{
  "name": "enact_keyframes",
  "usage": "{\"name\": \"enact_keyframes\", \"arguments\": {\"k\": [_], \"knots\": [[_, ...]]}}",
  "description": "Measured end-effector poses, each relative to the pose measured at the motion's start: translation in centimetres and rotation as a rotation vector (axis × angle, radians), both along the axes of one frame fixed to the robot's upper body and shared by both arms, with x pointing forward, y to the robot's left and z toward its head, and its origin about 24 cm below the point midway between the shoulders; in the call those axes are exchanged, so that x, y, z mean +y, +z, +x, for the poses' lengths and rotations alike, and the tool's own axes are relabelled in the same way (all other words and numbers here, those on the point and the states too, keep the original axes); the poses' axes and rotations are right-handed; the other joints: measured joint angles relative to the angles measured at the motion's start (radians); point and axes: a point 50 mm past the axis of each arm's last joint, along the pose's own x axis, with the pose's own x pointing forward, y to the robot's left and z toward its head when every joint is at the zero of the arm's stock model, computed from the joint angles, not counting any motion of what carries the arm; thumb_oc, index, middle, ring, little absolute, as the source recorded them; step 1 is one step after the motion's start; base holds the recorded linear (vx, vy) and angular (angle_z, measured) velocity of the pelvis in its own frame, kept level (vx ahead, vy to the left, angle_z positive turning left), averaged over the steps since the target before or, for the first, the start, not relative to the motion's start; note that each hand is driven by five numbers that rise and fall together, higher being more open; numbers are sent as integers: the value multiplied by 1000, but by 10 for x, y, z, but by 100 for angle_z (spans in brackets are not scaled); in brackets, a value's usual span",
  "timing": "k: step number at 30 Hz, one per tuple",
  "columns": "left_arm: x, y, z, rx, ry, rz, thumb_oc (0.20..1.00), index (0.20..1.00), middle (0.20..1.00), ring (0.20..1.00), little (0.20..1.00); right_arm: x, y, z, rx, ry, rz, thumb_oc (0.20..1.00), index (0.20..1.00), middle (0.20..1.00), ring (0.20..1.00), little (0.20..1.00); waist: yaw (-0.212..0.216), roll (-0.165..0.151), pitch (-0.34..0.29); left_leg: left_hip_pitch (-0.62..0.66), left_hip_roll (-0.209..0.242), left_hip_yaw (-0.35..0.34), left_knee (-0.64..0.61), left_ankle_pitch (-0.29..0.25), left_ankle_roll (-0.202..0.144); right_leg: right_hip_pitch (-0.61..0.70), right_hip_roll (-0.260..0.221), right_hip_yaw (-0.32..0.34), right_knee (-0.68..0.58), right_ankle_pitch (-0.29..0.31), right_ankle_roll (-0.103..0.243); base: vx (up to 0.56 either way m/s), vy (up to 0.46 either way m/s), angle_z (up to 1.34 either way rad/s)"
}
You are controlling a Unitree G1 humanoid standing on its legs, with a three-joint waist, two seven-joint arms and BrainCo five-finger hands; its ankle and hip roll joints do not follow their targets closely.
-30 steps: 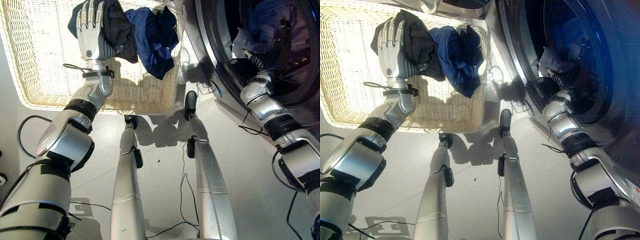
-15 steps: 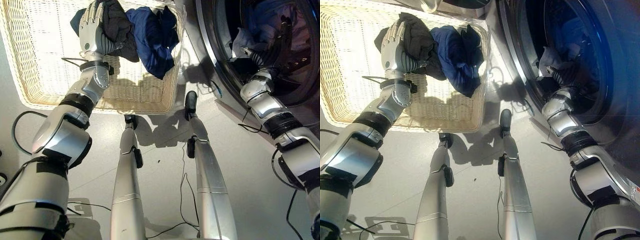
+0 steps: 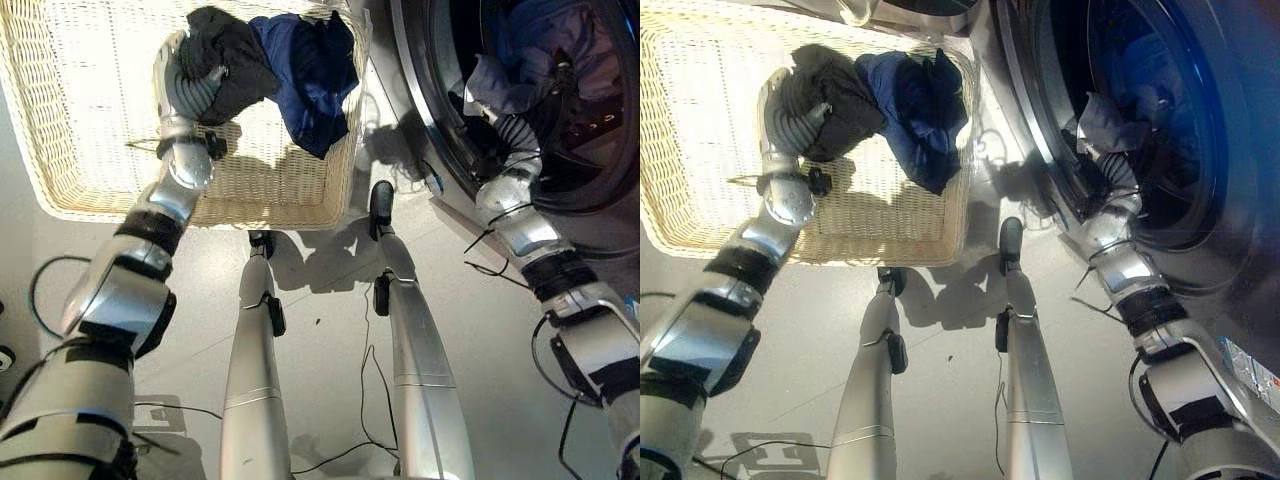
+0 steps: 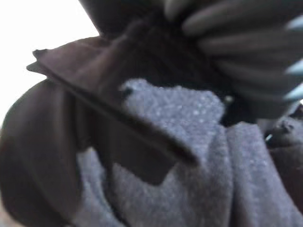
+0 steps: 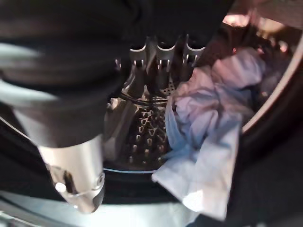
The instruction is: Put the clothes into the washing machine.
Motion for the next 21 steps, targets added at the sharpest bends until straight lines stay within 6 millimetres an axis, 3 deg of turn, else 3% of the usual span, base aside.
{"name": "enact_keyframes", "arguments": {"k": [4,9,12,13,15,21], "knots": [[-16,-36,-11,-25,-109,-122,200,200,200,200,200,9,-12,-7,-30,87,81,1000,1000,1000,1000,1000,16,0,0,0,0,0,-2,0,0,-1,-1,0,2,-4,0,0,0,0],[-34,-56,-23,-60,-203,-179,200,200,200,200,200,30,-17,-16,-47,333,109,1000,1000,1000,1000,1000,38,0,0,0,-1,0,-6,0,0,-6,-2,0,8,-9,1,2,-7,0],[-45,-57,-33,-120,-253,-192,200,200,200,200,200,45,-25,-19,-7,520,126,1000,1000,1000,1000,1000,48,0,0,0,-5,-4,-8,0,-1,-18,-7,-2,39,-29,-1,10,-35,6],[-49,-51,-47,-197,-283,-168,200,200,200,200,200,58,-26,-30,-7,660,108,1000,1000,1000,1000,1000,46,0,0,0,-5,-6,-11,0,-1,-23,-8,-3,48,-32,-6,4,-10,4],[-57,-47,-55,-254,-314,-102,200,200,200,200,200,69,-28,-36,18,775,51,1000,1000,1000,1000,1000,52,0,0,7,-6,-6,-10,0,-1,-22,-10,-3,62,-39,-10,7,-11,4],[-74,-28,-72,-392,-359,23,200,200,200,200,200,88,-25,-40,119,1064,-1,1000,1000,1000,1000,1000,71,0,0,10,-11,-14,1,1,-3,-22,-16,-7,88,-52,-6,3,-16,4]]}}
